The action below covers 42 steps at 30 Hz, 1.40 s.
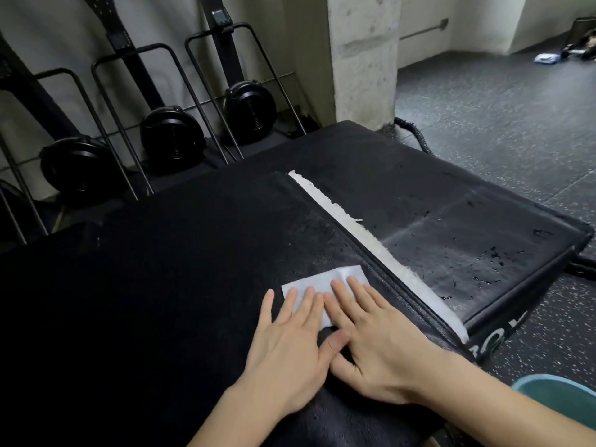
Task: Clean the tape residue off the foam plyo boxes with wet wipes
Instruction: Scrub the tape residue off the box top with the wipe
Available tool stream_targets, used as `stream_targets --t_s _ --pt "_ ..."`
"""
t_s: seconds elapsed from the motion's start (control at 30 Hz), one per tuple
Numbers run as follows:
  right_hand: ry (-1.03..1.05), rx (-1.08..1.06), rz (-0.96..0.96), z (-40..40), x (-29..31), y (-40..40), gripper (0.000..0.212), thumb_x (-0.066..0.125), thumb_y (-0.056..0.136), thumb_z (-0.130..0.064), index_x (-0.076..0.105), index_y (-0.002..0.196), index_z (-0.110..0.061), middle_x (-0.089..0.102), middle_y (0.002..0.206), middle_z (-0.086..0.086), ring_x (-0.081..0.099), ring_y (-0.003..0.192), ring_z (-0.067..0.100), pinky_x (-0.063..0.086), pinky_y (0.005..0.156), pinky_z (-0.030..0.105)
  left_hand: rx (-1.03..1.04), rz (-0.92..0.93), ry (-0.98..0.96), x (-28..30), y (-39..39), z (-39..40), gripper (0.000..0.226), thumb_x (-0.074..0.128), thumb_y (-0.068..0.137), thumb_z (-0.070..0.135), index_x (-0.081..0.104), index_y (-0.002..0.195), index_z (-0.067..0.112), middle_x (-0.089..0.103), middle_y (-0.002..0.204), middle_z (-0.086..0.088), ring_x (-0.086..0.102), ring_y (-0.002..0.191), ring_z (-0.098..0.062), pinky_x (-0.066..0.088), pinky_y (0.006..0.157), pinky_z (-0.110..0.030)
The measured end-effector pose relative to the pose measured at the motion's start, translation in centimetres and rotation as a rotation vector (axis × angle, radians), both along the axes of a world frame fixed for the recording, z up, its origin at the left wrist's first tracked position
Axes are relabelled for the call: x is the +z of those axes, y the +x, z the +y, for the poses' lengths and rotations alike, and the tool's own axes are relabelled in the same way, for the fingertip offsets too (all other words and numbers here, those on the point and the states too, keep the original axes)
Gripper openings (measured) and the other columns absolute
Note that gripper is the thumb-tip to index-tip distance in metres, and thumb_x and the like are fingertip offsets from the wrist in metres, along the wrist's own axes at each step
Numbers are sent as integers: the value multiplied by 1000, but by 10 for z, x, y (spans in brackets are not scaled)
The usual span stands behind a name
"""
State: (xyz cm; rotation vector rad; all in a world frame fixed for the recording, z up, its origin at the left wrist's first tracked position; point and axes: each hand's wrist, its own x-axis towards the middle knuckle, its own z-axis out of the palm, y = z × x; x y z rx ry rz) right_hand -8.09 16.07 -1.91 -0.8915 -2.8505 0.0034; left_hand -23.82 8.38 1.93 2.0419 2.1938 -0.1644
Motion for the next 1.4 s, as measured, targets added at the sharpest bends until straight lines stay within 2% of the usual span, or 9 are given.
stream_targets --t_s 0.23,0.37,0.6,0.8,0.93,1.07,1.23,1.3,1.4 --pt "7 3 -43 10 0 -19 79 31 95 -55 44 149 0 40 154 26 37 144 44 31 120 50 38 -3 3 -6 -13 12 95 -22 78 72 -1 159 26 -4 166 11 -14 152 -16 -12 119 -55" --pt "-137 -74 -110 37 19 -50 94 -12 84 -59 3 161 -8 1 167 21 -1 155 40 2 126 46 91 -54 50 -1 -34 47 66 -1 99 57 13 158 32 10 165 14 -1 153 -13 -5 119 -58" --pt "-20 25 -34 -2 5 -14 79 30 99 -63 41 151 -4 40 155 22 34 145 44 20 115 49 79 -84 116 -12 -17 -6 77 -6 93 67 11 159 32 6 165 17 -9 152 -8 -11 119 -49" --pt "-49 -31 -80 19 3 -39 85 29 95 -65 46 147 0 47 148 27 41 138 51 39 112 58 122 -77 83 -11 -24 27 79 -4 91 70 10 159 31 8 165 14 -7 153 -14 -13 117 -56" --pt "-150 -92 -120 21 11 -55 94 14 89 -67 16 160 -6 15 165 25 11 152 48 13 123 56 144 -111 81 -5 -30 38 86 -8 87 74 15 158 32 12 165 14 -3 153 -13 -12 118 -56" --pt "-107 -82 -44 -4 0 -35 90 34 88 -67 48 146 0 45 151 25 40 141 49 38 112 58 97 -48 100 -4 -14 3 98 -16 78 76 10 159 26 8 166 11 -7 153 -14 -8 120 -50" --pt "-96 -53 -41 -2 -10 -37 89 33 89 -66 48 146 1 46 151 25 40 140 50 30 113 56 108 -18 65 -7 -15 5 95 -17 80 73 6 159 26 4 166 11 -10 153 -15 -9 119 -51" --pt "-113 -52 -62 15 -5 -48 90 26 89 -65 39 152 -1 37 157 23 30 146 48 29 118 58 120 -3 74 -9 -23 24 93 -18 82 71 6 159 26 5 166 9 -7 153 -18 -8 119 -52" --pt "-172 -72 -105 44 5 -65 99 4 83 -68 7 162 -9 4 168 17 -2 154 41 4 126 51 151 -28 48 -9 -40 56 91 -12 84 72 7 159 26 5 166 8 -5 153 -19 -8 119 -55"
